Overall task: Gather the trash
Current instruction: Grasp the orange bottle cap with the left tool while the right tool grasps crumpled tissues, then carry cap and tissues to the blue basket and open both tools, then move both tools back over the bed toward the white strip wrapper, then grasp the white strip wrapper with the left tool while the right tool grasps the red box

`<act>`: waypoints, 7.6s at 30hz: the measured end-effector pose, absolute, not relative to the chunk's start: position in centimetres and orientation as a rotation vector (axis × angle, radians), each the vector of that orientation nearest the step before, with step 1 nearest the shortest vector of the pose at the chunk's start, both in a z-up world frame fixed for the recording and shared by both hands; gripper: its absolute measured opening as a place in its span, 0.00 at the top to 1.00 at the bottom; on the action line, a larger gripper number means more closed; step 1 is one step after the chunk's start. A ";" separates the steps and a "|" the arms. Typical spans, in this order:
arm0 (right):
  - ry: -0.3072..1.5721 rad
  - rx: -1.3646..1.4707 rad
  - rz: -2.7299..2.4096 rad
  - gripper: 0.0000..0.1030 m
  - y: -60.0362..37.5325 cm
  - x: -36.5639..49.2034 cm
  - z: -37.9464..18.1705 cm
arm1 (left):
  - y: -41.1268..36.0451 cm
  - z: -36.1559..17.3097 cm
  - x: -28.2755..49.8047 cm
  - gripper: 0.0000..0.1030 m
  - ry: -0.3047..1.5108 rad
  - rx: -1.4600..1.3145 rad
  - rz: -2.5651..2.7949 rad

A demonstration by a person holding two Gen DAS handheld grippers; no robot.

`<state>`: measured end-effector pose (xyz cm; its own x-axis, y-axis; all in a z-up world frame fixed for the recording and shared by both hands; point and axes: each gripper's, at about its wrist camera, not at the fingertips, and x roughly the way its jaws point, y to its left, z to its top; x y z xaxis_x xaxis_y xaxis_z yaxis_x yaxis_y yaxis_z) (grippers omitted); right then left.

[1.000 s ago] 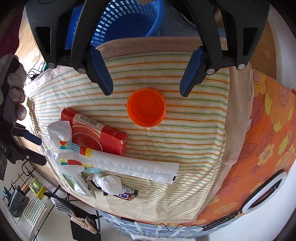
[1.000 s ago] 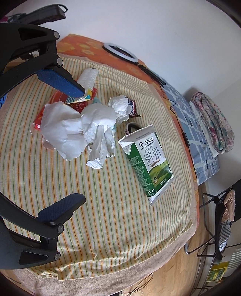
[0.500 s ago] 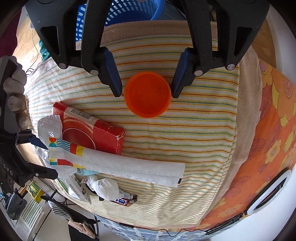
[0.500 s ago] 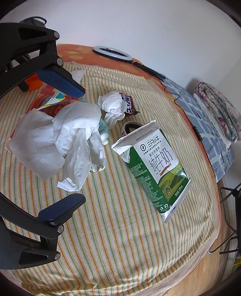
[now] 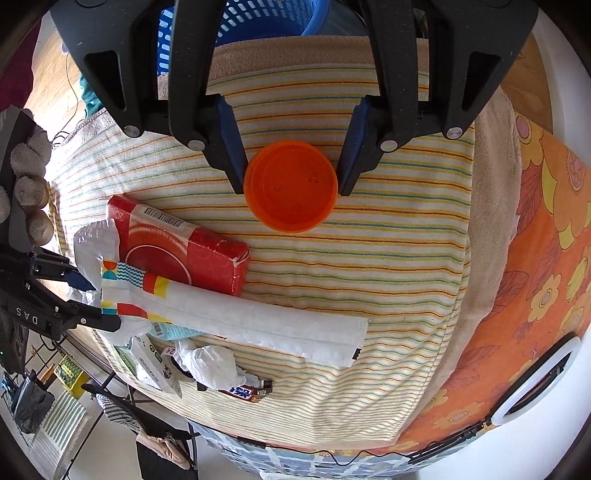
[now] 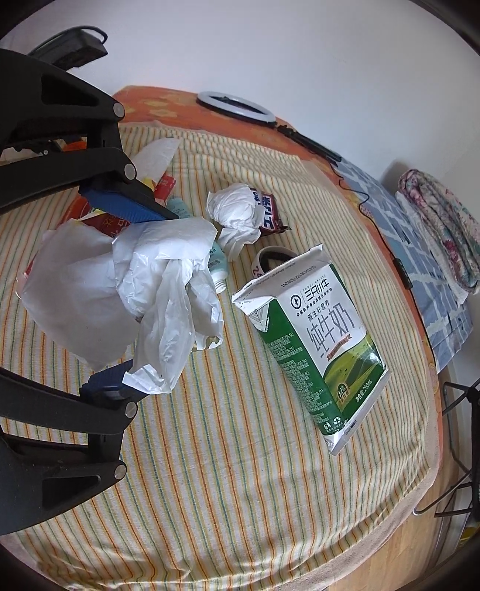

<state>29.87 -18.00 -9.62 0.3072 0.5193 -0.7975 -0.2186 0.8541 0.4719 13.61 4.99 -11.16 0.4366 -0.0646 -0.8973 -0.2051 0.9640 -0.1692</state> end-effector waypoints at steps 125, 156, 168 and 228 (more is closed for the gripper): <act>1.019 -0.275 0.481 0.25 -21.1 4.6 -10.3 | -2.8 -11.9 1.1 0.38 1.188 -0.228 -0.021; 0.930 -0.146 0.536 0.24 -22.7 12.1 -7.0 | 3.5 -4.8 24.2 0.32 1.054 -0.209 -0.099; 0.988 -0.111 0.507 0.24 -23.8 13.8 -9.2 | 4.2 -8.6 26.9 0.32 1.220 -0.231 -0.173; 0.749 -0.717 0.723 0.44 -8.8 23.0 -7.3 | 9.7 -10.4 16.7 0.77 1.224 -0.202 -0.044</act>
